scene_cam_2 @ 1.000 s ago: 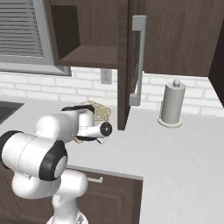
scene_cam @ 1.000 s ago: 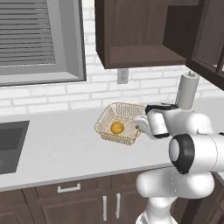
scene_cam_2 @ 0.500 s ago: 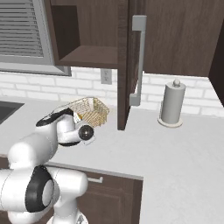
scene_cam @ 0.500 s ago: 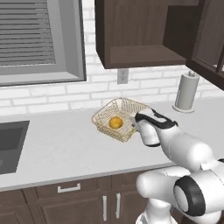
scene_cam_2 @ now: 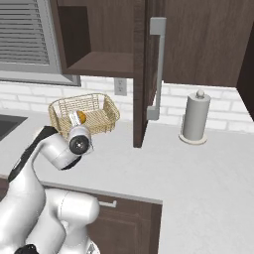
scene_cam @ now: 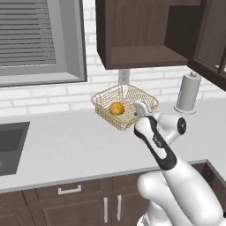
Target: Open the cabinet, pick up the bread from the cabinet and place it in the basket. Then move the basket to the dining counter.
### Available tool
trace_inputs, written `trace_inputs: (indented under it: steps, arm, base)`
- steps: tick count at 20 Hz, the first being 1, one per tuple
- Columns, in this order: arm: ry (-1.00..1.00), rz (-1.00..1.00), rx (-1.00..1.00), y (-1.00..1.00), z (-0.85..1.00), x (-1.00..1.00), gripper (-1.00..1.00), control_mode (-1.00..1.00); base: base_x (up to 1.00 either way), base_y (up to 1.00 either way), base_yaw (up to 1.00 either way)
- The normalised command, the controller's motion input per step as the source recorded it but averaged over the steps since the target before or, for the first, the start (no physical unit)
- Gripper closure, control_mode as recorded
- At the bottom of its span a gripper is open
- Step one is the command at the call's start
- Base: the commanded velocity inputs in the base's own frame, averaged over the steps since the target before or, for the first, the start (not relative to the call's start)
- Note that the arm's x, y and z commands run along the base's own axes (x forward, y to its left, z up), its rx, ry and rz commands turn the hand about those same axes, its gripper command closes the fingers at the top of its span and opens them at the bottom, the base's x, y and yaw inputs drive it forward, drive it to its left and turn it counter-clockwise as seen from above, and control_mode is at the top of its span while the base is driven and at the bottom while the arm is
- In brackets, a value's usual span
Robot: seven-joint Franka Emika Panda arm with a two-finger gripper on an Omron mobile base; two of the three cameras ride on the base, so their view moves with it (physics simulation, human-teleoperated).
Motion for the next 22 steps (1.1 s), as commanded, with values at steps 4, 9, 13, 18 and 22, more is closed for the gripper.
trace_inputs:
  steps: [4,9,13,18,22]
  arm:
    - [0.10,-0.02,0.00,-0.08,0.88,-0.66,1.00,-1.00]
    - [0.08,-0.01,-0.01,-0.23,0.81,-0.56,1.00,-1.00]
    - [0.04,-0.04,0.00,-0.32,0.72,-0.66,1.00,-1.00]
    - [0.04,-0.07,0.00,-0.25,0.52,-0.55,1.00,-1.00]
    - [-0.15,-0.13,0.00,-0.03,0.49,-0.32,1.00,-1.00]
  base:
    - [0.00,0.00,0.00]
    - [0.00,0.00,0.00]
    - [0.00,0.00,0.00]
    - [0.00,0.00,0.00]
    - [0.00,0.00,0.00]
